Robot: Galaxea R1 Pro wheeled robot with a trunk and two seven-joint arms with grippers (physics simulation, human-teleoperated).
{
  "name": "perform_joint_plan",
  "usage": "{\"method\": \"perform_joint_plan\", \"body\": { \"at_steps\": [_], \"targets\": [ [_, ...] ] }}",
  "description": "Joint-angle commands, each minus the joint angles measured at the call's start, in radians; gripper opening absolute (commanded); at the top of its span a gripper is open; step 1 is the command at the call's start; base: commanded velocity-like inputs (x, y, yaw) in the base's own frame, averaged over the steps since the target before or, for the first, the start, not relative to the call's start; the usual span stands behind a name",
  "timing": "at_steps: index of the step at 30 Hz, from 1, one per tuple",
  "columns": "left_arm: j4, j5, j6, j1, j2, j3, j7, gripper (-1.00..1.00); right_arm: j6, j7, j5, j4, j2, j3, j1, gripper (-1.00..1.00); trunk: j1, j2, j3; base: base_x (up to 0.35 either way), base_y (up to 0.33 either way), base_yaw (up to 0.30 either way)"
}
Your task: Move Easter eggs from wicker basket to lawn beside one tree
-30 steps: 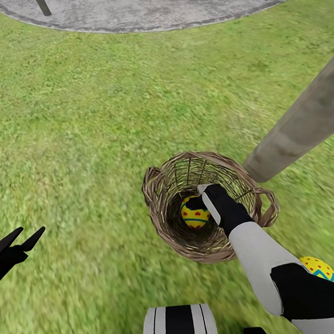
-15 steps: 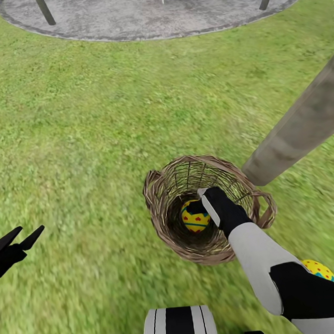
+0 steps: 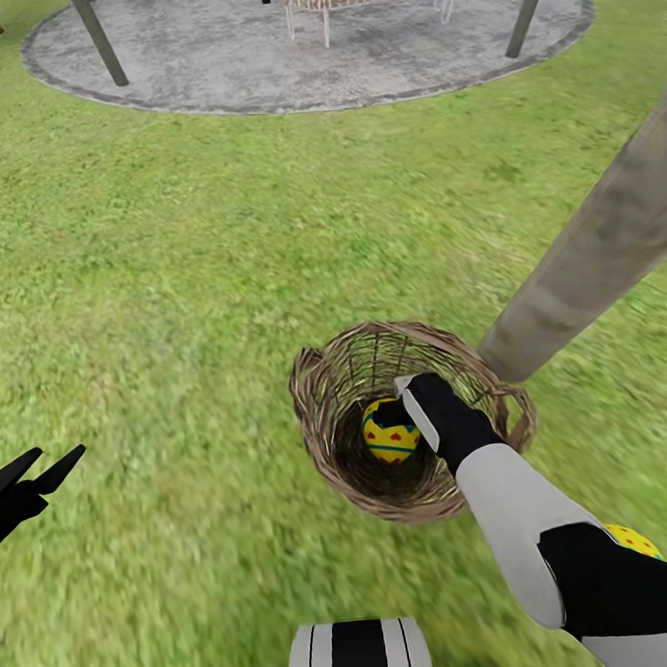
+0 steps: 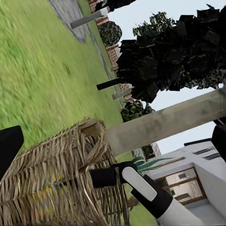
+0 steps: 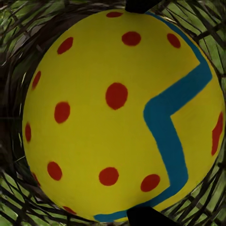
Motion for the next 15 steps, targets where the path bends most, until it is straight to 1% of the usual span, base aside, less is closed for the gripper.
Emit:
{"method": "perform_joint_plan", "body": {
  "at_steps": [1, 2, 4, 8, 11, 13, 15],
  "targets": [
    [0.000, 0.000, 0.000, 0.000, 0.000, 0.000, 0.000, 1.00, 0.000, 0.000, 0.000, 0.000, 0.000, -0.001, -0.002, -1.00, 0.000, 0.000, 0.004, -0.205, 0.000, 0.000],
    [0.000, 0.000, 0.000, 0.000, 0.001, 0.000, 0.000, 1.00, 0.000, 0.000, 0.000, -0.001, 0.000, -0.001, -0.004, -1.00, -0.001, 0.001, 0.008, -0.293, 0.000, 0.000],
    [0.001, -0.001, 0.000, 0.000, 0.001, 0.000, 0.000, 1.00, 0.000, 0.000, 0.000, -0.005, 0.000, -0.002, -0.004, -1.00, -0.002, 0.001, 0.016, -0.118, 0.000, 0.000],
    [0.002, -0.002, 0.002, 0.000, 0.001, 0.000, 0.000, 1.00, 0.000, 0.001, 0.000, -0.007, 0.000, -0.005, -0.003, -1.00, -0.004, 0.002, 0.031, -0.020, 0.000, 0.000],
    [0.003, -0.002, 0.002, 0.000, 0.001, 0.000, 0.000, 1.00, 0.000, 0.007, 0.003, -0.010, 0.000, -0.023, -0.002, -1.00, -0.005, 0.003, 0.043, -0.028, 0.000, 0.000],
    [0.003, -0.002, 0.002, 0.000, 0.001, 0.000, 0.000, 1.00, 0.000, 0.030, 0.004, -0.013, 0.000, -0.026, -0.002, -1.00, -0.006, 0.003, 0.050, -0.026, 0.000, 0.000],
    [0.003, -0.002, 0.002, 0.000, 0.001, 0.000, 0.000, 1.00, 0.008, 0.075, 0.005, -0.033, 0.000, -0.026, 0.002, -1.00, -0.007, 0.004, 0.058, -0.207, 0.000, 0.000]
  ]
}}
